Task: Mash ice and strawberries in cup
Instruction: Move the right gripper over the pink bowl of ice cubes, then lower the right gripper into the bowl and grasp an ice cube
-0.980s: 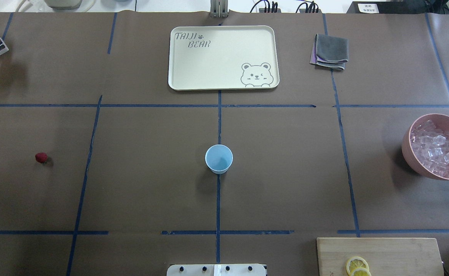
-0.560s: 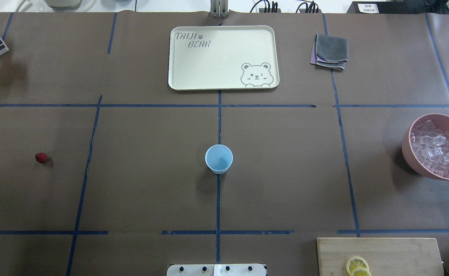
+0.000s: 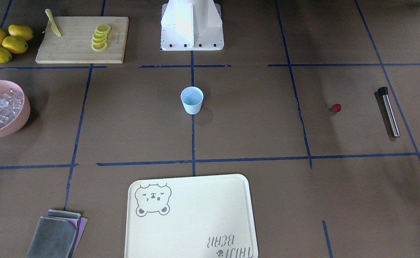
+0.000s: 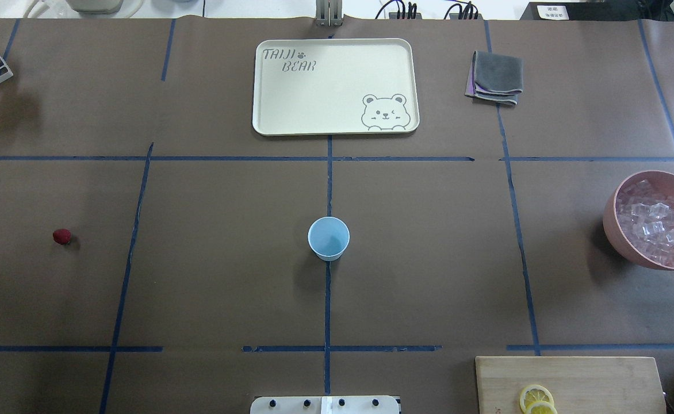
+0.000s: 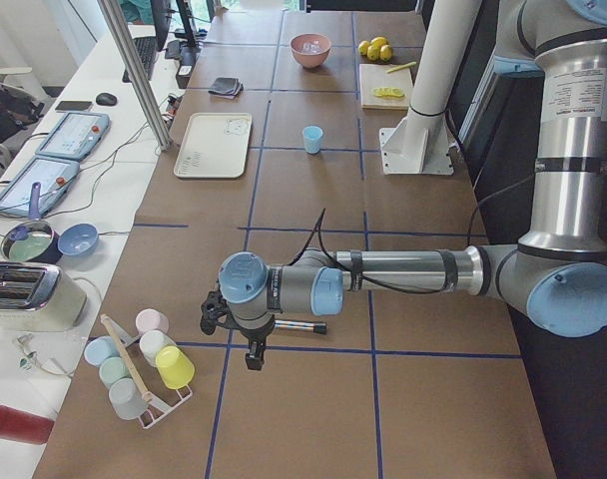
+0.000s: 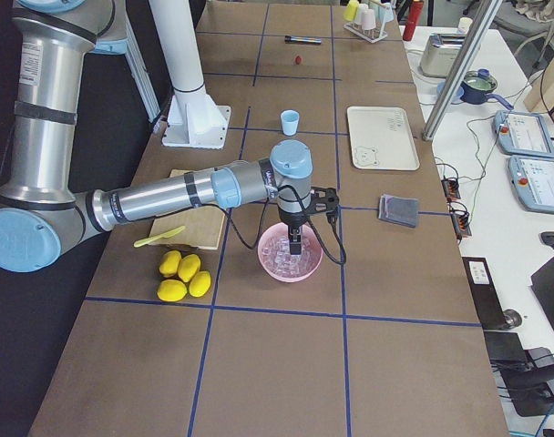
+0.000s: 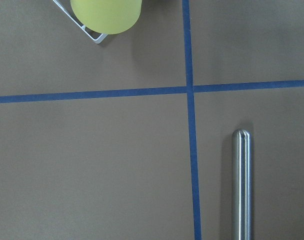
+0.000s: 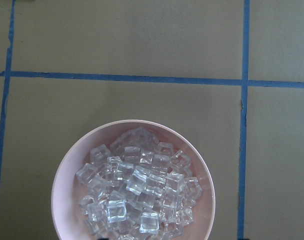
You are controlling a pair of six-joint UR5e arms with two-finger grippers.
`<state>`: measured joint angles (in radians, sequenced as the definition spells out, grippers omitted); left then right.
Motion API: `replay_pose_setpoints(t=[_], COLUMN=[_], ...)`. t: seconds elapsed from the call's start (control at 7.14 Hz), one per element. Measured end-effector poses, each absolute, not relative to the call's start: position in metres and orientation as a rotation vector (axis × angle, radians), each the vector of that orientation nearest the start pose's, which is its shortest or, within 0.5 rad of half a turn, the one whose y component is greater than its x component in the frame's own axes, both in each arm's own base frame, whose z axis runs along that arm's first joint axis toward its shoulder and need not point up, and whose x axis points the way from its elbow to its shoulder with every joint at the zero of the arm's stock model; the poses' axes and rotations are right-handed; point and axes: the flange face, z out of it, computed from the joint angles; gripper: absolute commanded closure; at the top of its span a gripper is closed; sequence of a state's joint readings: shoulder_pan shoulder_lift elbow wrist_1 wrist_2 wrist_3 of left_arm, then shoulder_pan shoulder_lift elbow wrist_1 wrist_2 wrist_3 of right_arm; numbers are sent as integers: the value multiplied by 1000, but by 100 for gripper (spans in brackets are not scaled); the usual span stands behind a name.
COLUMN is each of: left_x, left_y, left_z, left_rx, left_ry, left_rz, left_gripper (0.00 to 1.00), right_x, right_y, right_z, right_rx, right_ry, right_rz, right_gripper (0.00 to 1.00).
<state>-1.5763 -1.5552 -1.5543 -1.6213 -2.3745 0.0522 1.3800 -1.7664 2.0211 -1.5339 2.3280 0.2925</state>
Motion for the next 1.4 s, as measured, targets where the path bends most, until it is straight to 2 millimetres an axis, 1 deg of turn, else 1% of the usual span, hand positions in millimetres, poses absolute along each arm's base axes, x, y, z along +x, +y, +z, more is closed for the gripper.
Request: replay_pose_setpoints(t=[0.28,0.42,0.56,0.98,1.26,1.4], left_x=[-65,-65,-65,-65,-65,-65], left_y=[-486,-486,-487,-487,-488,-488], left_z=[667,667,666,663,661,660], left_rx=[43,43,45,49,55,55], left_ry=[803,803,803,803,803,803], left_rz=[52,52,53,52,53,53], left_gripper=[0,0,0,0,0,0], right_x=[-37,-47,-57,-74,-82,-85], right_y=[-413,-411,-409,-405,-408,-409], right_z=[524,527,530,544,559,567], right_rx=[61,35,10,-30,-44,-57], right_ry=[-795,-795,-794,-785,-779,-775], right_rz=[-52,-52,-51,-86,-128,-137], right_gripper=[23,27,28,34,35,37])
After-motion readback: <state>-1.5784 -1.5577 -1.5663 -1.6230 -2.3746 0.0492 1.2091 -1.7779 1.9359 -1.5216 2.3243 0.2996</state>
